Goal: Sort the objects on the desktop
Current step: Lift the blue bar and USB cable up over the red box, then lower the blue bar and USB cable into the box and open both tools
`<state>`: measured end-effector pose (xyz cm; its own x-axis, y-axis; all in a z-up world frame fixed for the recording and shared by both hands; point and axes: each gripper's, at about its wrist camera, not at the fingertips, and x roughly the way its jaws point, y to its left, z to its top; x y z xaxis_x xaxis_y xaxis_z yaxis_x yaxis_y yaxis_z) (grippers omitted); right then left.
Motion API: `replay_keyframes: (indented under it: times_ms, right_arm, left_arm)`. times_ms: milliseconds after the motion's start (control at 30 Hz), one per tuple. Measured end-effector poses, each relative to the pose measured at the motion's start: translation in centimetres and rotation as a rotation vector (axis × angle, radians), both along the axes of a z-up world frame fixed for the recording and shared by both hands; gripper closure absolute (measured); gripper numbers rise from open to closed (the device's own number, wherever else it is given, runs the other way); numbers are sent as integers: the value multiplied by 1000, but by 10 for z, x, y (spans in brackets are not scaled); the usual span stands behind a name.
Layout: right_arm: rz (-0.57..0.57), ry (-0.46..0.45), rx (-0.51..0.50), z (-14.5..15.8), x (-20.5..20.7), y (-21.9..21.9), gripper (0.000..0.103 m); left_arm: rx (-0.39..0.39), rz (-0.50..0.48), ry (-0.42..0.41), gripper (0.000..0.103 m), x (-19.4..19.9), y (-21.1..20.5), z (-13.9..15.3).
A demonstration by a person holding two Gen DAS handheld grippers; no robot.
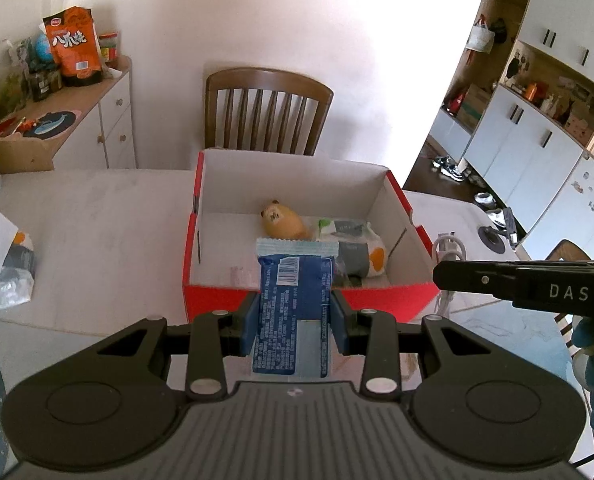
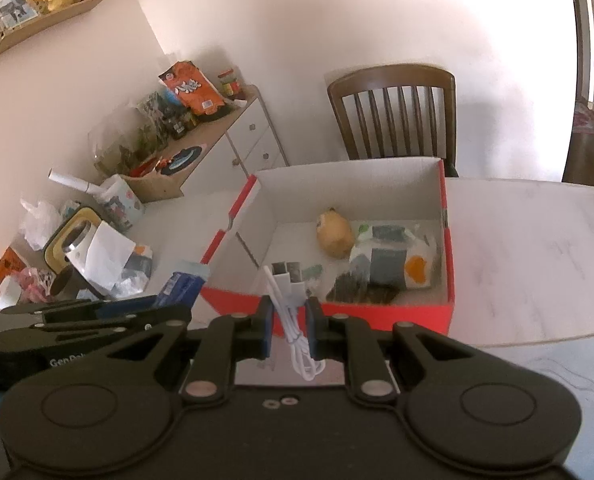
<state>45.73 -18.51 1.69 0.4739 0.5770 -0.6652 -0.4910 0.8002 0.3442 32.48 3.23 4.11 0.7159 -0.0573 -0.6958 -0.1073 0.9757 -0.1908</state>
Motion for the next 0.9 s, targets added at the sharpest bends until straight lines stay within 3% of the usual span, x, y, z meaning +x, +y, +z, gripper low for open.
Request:
replay_keyframes:
  times_ms: [567, 900]
  right_arm:
    - [4, 15, 5, -12, 66, 10, 87]
    - [-11, 48, -49, -42, 97, 13, 87]
  left_arm:
    - [51, -12, 27, 68, 74, 4, -2]
    - [88, -21, 87, 68, 121, 11, -23]
